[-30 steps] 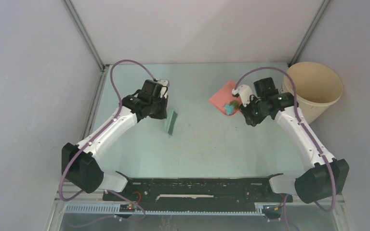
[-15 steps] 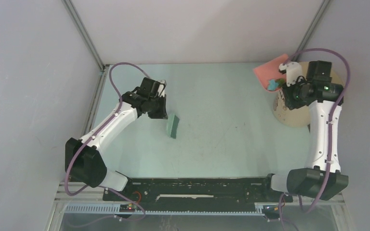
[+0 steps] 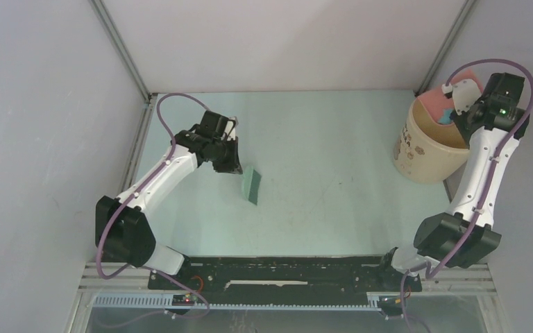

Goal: Sweep away the paper scraps from the table

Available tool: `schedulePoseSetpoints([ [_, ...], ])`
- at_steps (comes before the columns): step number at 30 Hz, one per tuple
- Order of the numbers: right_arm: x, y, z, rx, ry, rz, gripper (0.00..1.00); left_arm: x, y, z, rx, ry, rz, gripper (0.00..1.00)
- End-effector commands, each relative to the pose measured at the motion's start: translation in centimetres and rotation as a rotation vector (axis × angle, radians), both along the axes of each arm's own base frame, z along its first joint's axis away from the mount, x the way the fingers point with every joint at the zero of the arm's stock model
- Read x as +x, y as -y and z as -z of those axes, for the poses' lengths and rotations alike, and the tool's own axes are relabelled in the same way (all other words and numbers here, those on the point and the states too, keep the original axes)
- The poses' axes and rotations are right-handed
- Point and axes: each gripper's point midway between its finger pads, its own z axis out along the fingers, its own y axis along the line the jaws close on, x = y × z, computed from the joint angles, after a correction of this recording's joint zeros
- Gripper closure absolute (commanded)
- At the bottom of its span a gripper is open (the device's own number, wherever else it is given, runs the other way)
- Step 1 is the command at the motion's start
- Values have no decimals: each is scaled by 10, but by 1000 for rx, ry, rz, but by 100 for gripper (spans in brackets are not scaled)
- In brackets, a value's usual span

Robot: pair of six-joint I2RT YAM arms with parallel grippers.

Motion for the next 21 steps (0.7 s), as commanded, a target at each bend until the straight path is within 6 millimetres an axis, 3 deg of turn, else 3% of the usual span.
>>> schedulePoseSetpoints([
  [1, -1, 47, -47, -303, -7, 39, 100, 4, 4, -24, -55, 37, -13, 100],
  [7, 4, 82, -88, -652, -173, -36, 100, 6, 6, -25, -64, 61, 4, 100],
  [13, 17, 96, -130, -933, -280, -134, 100, 6, 9, -19, -70, 39, 21, 100],
  [15, 18, 96, -128, -960, -346, -151, 97, 6, 8, -20, -63, 45, 17, 100],
  [18, 15, 95, -102, -969, -458, -192, 96, 7, 6, -21, -57, 52, 17, 100],
  [21, 26, 94, -113, -1086, -417, -208, 98, 7, 7, -21, -57, 54, 21, 100],
])
